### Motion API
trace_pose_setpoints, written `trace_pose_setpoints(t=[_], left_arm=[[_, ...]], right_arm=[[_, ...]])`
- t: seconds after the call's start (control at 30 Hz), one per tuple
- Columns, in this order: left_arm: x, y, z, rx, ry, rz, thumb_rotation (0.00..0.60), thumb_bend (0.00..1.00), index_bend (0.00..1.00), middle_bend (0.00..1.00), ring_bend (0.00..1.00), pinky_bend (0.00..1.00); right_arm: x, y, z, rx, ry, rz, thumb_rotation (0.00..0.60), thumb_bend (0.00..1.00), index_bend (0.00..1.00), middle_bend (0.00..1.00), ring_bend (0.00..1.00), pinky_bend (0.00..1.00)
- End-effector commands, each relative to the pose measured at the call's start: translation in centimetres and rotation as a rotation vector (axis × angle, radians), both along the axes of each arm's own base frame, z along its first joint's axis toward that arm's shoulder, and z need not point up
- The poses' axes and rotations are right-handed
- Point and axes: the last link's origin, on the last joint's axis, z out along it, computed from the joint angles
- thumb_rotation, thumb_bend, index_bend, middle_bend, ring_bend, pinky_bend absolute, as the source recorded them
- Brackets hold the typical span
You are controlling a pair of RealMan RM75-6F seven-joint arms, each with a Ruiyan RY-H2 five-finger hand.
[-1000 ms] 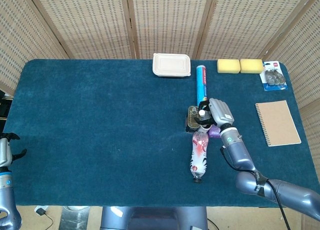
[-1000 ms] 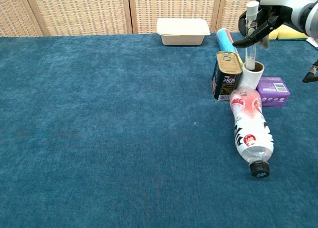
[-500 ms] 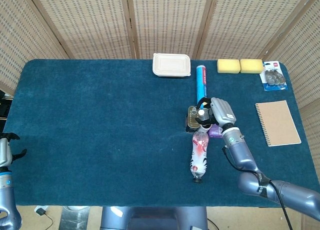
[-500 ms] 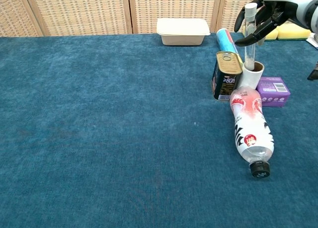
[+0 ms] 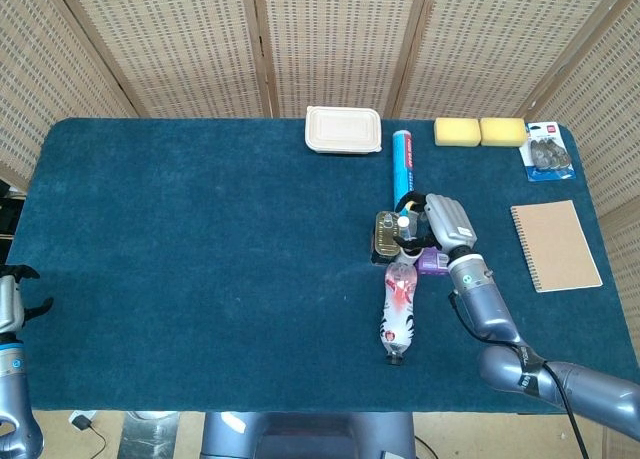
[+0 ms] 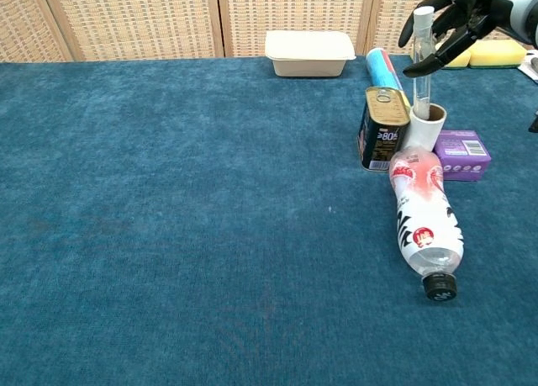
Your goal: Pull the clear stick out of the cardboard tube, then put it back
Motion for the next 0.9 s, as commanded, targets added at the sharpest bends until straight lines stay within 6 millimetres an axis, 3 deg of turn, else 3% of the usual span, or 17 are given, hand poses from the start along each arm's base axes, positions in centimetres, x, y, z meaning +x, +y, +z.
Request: trace_pose_setpoints(t=[0.03, 0.53, 0.9], left_arm=[[0.0, 0.0, 0.0, 0.000, 0.000, 0.000, 0.600, 0.15, 0.45, 0.42, 0.23, 0.32], [0.0, 0.0, 0.0, 0.000, 0.000, 0.000, 0.600, 0.15, 0.45, 0.42, 0.23, 0.32], [0.0, 0.1, 0.0, -0.001, 0.000, 0.001, 0.600, 0.15, 0.45, 0.42, 0.23, 0.32]], right_arm=[[-0.1, 0.0, 0.0, -0.001, 0.004, -0.001, 0.600, 0.24, 0.40, 0.37, 0.35, 0.39], [-0.2, 0.1, 0.6, -0.025, 0.011, 0.006, 0.600, 0.21, 0.37, 0.32, 0.29, 0.35], [1.7, 0.7, 3.1, -0.131, 0.040, 0.099, 0.600, 0.20, 0.36, 0.32, 0.27, 0.33]])
